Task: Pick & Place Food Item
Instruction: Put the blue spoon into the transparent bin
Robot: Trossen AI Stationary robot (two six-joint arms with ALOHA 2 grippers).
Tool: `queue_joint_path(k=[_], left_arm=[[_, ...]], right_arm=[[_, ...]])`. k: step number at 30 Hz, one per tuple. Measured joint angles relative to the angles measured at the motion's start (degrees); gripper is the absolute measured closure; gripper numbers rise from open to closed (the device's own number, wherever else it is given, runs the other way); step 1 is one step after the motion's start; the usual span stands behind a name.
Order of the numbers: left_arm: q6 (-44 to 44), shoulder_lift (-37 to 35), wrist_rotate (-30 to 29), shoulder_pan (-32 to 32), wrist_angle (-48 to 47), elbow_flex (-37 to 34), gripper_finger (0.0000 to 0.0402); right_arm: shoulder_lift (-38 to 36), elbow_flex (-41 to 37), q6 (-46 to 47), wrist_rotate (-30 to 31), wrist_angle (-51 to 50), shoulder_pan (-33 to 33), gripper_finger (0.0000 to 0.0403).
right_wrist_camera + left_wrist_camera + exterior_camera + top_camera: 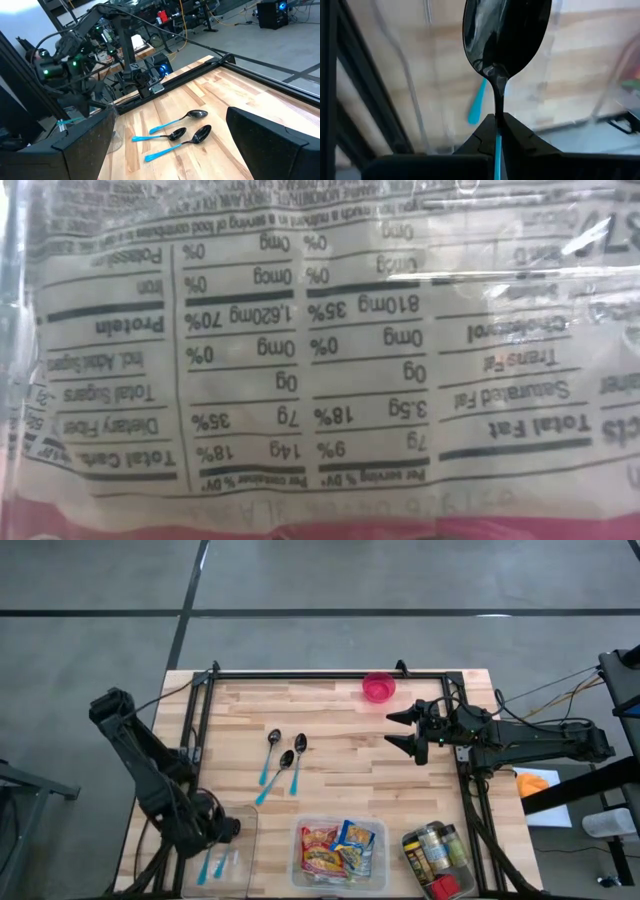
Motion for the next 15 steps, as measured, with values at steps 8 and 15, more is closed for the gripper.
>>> queue_joint_path(k=[8,15], left_arm=[[1.03,7.58,-0.71,-0.02,5.54,-2.72,0.0388],[1.02,12.72,-0.53,-0.02,7.27,-3.03,0.0388]], right_arm=[[-0.01,-0.02,0.01,0.00,0.00,0.00,0.0022],[0.00,-0.02,0.00,0.00,0.00,0.02,0.0022]])
